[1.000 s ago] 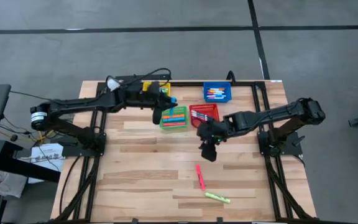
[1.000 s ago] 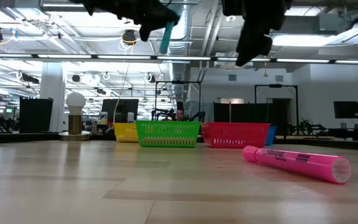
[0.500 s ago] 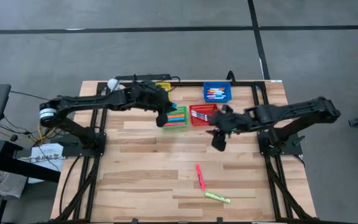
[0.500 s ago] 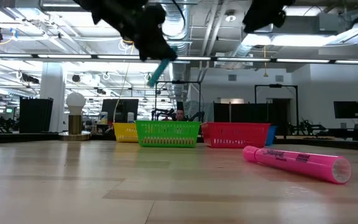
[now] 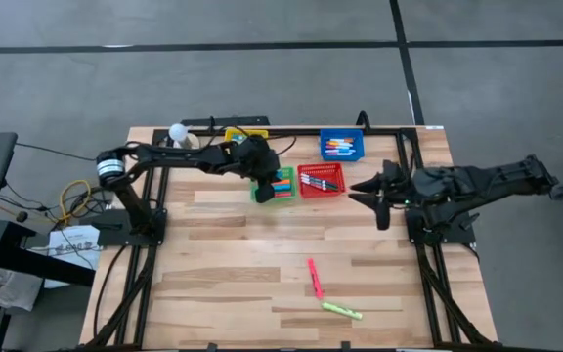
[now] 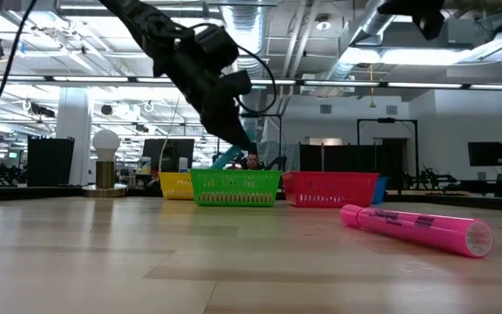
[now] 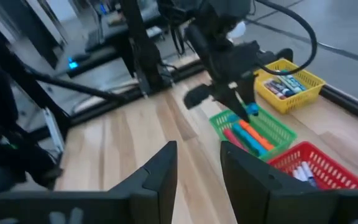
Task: Pick & Place Markers
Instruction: Put the large blue highlighter pen into the green bin
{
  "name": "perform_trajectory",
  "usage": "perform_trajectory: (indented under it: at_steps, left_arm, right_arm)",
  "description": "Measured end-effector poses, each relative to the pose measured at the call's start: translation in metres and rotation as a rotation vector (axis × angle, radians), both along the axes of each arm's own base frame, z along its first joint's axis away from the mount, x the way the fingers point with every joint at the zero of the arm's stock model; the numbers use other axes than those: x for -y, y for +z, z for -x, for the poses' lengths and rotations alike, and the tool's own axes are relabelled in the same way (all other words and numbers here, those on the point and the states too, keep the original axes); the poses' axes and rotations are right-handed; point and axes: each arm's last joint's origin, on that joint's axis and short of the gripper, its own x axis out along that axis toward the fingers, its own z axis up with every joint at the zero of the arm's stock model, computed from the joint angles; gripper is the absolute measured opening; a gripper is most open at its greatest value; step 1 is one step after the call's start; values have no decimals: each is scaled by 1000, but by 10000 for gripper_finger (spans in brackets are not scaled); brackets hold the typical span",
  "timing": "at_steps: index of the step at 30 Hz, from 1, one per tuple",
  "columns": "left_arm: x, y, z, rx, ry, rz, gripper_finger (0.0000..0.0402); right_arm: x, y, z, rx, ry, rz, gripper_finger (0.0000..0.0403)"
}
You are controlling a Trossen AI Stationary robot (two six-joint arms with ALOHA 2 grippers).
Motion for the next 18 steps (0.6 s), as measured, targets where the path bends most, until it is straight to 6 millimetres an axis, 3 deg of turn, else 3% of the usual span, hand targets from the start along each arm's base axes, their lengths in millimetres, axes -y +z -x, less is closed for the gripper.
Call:
perform_trajectory:
  at_steps: [7,18]
  left_arm:
    - [-20,-11,-17,-10,12,16,64]
    - [-19,-20,-19,-62,2,53,64]
  right_arm:
    - [3,-17,12,43,-15,-56,111]
    - [3,-21,12,40,-15,-63,111]
